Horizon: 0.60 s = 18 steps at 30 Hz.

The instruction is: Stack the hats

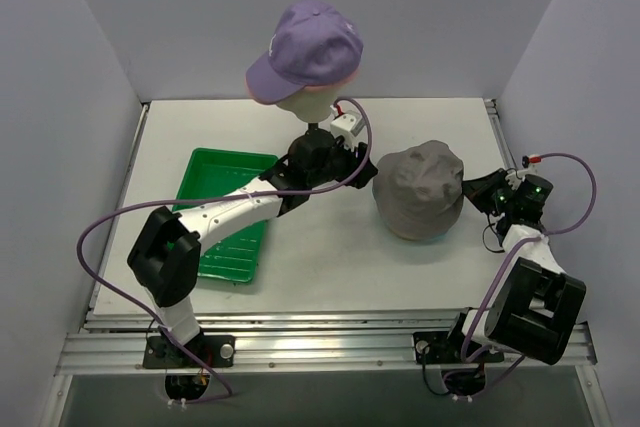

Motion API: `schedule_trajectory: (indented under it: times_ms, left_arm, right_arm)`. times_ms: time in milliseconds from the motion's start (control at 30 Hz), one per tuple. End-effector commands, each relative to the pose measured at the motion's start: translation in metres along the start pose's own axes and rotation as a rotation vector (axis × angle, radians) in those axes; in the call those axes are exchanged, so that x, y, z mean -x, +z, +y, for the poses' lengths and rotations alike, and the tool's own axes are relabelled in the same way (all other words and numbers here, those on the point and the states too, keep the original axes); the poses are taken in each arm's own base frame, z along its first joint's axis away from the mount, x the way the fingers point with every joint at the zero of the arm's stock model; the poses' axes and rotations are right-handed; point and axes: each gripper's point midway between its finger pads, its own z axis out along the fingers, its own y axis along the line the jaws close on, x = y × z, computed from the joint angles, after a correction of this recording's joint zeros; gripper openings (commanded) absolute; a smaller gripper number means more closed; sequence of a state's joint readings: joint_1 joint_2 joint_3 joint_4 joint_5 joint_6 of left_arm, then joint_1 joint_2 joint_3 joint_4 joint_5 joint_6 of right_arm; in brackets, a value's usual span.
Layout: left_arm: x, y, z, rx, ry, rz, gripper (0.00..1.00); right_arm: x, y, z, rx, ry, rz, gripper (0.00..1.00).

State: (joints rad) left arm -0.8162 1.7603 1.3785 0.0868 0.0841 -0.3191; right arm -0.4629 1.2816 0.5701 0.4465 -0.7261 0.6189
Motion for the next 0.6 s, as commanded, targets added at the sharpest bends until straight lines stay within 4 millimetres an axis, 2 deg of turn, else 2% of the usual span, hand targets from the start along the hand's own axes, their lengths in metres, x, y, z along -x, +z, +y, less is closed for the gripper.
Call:
schedule_trajectory:
  times_ms: [0,233,400,567]
  left_arm:
    - [0.027,0.005,-0.013,-0.099,-0.018,-0.092,0.61]
    - [0.01,0.019,-0.008,-0.127,-0.035,-0.049,0.64]
    - [-0.001,0.025,-0.011,-0.18,-0.061,-0.02,0.68]
    - [-0.006,0.034,0.003,-0.162,-0.105,0.013,0.7]
  right_arm:
    - [0.022,0.004,0.002,-0.012,-0.077,-0.061,0.0]
    - [0.024,0.006,0.005,0.002,-0.086,-0.062,0.0]
    - [0.028,0.007,0.006,0.005,-0.105,-0.07,0.0]
    - [0.031,0.012,0.009,0.028,-0.114,-0.048,0.0]
